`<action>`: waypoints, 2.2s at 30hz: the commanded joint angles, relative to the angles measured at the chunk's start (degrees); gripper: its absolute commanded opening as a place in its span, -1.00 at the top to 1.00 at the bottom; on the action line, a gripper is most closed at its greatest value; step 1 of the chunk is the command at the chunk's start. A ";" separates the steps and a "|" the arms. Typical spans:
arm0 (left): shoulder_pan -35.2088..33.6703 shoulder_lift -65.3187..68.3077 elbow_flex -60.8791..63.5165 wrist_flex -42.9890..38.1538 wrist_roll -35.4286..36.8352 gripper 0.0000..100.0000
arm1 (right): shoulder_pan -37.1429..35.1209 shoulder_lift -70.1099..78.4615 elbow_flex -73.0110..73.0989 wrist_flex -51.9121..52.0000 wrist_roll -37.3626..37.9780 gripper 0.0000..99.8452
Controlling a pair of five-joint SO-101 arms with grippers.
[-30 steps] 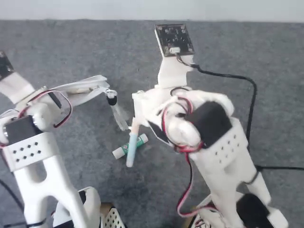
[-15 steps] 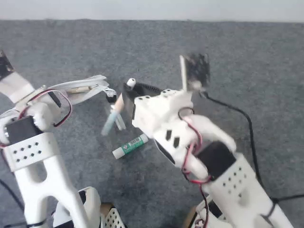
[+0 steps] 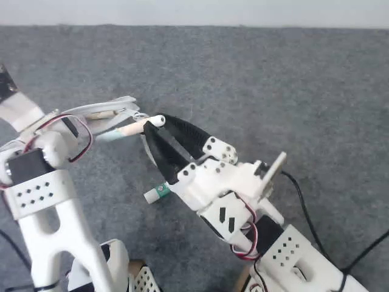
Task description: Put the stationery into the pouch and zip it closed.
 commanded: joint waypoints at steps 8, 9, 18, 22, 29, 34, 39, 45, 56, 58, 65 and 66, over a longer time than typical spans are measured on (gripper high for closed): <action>0.79 -0.44 -1.01 -1.23 0.70 0.98 | -0.40 -0.13 -0.97 -4.53 1.41 0.99; 0.79 -0.44 -1.01 -1.23 0.70 0.98 | -0.40 0.66 -1.14 -4.97 1.41 0.99; 0.70 -0.44 -0.92 -1.23 0.70 0.98 | 4.00 9.89 -1.32 -16.22 1.58 0.99; 0.70 -0.44 -0.92 -1.23 0.70 0.98 | 4.00 13.49 -1.49 -17.45 1.41 0.99; 0.70 -0.44 -0.92 -1.23 0.70 0.98 | 4.00 21.23 -4.31 -17.45 1.32 0.99; 0.70 -0.44 -0.22 -1.58 0.70 0.98 | 2.59 25.10 -5.10 -17.45 1.58 0.98; 0.70 -0.44 -0.22 -1.58 0.70 0.98 | 1.36 25.19 -4.66 -17.01 1.67 0.70; 0.70 -0.44 -0.13 -1.58 0.70 0.98 | 1.19 22.64 -3.43 -17.01 1.58 0.60; 0.70 -0.44 -0.13 -1.58 0.70 0.98 | 1.19 18.42 -1.58 -16.92 1.67 0.60; 0.70 -0.44 -0.13 -1.58 0.70 0.98 | 1.19 18.15 -1.58 -16.92 1.67 0.60; 0.53 -0.53 -0.22 -1.67 0.79 0.98 | 0.84 17.89 -1.76 -15.43 1.32 0.77; 0.26 -0.53 -0.22 -1.67 0.79 0.98 | 0.13 17.89 -2.02 -13.67 1.32 0.80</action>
